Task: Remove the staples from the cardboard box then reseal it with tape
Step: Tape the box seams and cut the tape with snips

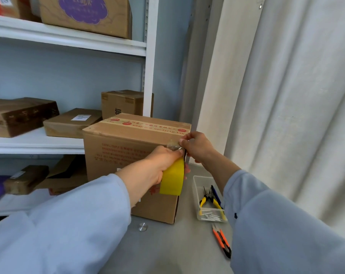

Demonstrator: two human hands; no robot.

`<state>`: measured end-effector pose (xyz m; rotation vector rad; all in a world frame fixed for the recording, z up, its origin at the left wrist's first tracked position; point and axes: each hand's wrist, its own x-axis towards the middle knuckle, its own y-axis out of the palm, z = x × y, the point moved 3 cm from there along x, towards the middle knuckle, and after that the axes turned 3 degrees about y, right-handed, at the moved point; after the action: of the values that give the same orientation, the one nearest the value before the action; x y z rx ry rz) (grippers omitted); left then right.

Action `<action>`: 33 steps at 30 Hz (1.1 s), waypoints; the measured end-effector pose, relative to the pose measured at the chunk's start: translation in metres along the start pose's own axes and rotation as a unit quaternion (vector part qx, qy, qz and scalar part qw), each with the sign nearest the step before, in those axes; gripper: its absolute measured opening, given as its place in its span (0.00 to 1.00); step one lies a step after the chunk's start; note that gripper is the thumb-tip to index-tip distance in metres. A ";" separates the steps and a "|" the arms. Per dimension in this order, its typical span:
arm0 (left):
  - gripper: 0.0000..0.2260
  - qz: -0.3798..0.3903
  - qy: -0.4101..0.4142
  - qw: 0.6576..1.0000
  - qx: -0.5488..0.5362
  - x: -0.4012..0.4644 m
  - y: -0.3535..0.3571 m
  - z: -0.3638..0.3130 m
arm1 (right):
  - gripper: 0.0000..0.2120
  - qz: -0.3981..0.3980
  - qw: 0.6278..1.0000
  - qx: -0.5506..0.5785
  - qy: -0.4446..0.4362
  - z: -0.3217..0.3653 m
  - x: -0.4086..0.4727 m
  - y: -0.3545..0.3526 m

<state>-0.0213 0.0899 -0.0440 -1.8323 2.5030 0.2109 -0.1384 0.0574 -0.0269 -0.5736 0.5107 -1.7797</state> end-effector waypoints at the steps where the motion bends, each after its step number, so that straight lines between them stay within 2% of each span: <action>1: 0.07 -0.009 0.004 1.000 -0.001 -0.001 0.002 0.000 | 0.03 -0.007 1.000 -0.008 -0.002 0.002 -0.001 0.000; 3: 0.10 -0.025 0.005 1.000 0.001 -0.003 0.006 -0.001 | 0.02 -0.016 1.000 -0.012 -0.005 0.003 -0.005 -0.002; 5: 0.11 -0.032 0.002 0.999 0.009 -0.004 0.009 -0.003 | 0.08 -0.020 1.000 -0.008 -0.008 0.000 -0.014 -0.005; 8: 0.08 -0.044 0.005 0.998 0.038 -0.004 0.010 -0.007 | 0.15 -0.038 0.999 -0.009 0.000 -0.014 -0.033 -0.010; 13: 0.13 -0.053 -0.012 0.997 0.045 -0.003 0.011 -0.005 | 0.14 -0.015 0.999 -0.035 -0.019 -0.020 -0.046 -0.013; 17: 0.21 -0.129 -0.004 0.980 0.149 0.004 -0.005 0.004 | 0.16 -0.006 0.998 -0.044 -0.043 -0.012 -0.050 -0.011; 20: 0.27 -0.147 0.031 0.970 0.192 0.006 -0.007 0.010 | 0.17 -0.010 0.998 -0.049 -0.030 -0.021 -0.052 -0.013; 23: 0.30 -0.204 0.040 0.967 0.148 0.000 -0.011 0.017 | 0.15 0.002 0.998 -0.065 -0.005 -0.031 -0.053 -0.008; 25: 0.29 -0.273 0.000 0.960 0.068 -0.003 -0.024 0.032 | 0.15 0.000 0.997 -0.074 -0.008 -0.030 -0.050 -0.005; 27: 0.26 -0.300 -0.059 0.952 -0.021 -0.006 -0.034 0.055 | 0.14 0.001 0.997 -0.079 -0.009 -0.030 -0.048 -0.004; 30: 0.13 -0.236 -0.146 0.958 -0.069 -0.010 -0.034 0.093 | 0.11 0.039 0.992 -0.113 0.031 -0.052 -0.046 0.001; 33: 0.10 -0.121 -0.190 0.974 0.024 -0.013 -0.020 0.119 | 0.10 0.073 0.973 -0.191 0.105 -0.097 -0.046 0.011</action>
<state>-0.0049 0.1117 -0.1623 -1.8485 1.9987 0.4409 -0.1790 0.1045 -0.1153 -0.5948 1.0311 -1.6184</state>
